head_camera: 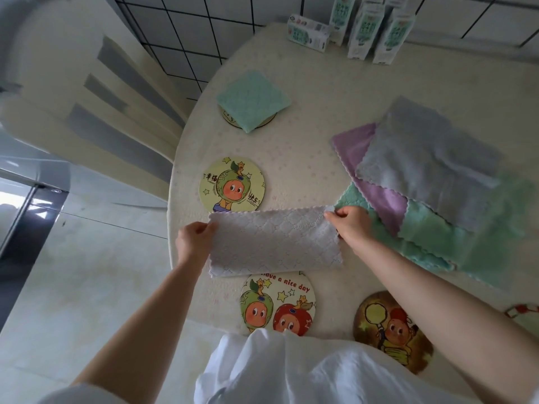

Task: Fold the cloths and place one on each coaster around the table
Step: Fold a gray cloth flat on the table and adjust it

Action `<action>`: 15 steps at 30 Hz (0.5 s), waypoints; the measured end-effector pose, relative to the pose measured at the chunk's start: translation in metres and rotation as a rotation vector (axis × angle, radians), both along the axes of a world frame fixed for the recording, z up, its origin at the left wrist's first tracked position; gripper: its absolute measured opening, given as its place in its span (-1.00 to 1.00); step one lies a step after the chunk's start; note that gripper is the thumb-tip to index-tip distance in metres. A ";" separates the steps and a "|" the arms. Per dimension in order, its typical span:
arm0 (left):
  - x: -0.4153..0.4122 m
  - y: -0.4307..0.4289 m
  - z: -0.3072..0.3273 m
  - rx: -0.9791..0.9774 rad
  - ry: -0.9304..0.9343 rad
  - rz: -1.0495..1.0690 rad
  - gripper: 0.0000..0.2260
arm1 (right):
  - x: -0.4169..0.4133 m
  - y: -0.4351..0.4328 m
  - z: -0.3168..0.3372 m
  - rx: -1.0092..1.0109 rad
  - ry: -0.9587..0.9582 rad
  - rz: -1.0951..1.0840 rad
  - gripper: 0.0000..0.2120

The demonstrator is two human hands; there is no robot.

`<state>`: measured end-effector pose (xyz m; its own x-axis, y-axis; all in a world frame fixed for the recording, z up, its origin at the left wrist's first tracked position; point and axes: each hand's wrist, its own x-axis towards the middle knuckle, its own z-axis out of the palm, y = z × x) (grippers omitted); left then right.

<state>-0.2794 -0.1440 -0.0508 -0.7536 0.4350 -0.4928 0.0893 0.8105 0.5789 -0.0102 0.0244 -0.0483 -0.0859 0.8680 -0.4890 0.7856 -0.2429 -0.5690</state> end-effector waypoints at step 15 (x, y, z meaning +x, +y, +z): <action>0.102 -0.062 -0.010 0.131 0.501 -1.099 -0.48 | 0.017 -0.110 0.013 0.480 -0.093 0.895 -0.48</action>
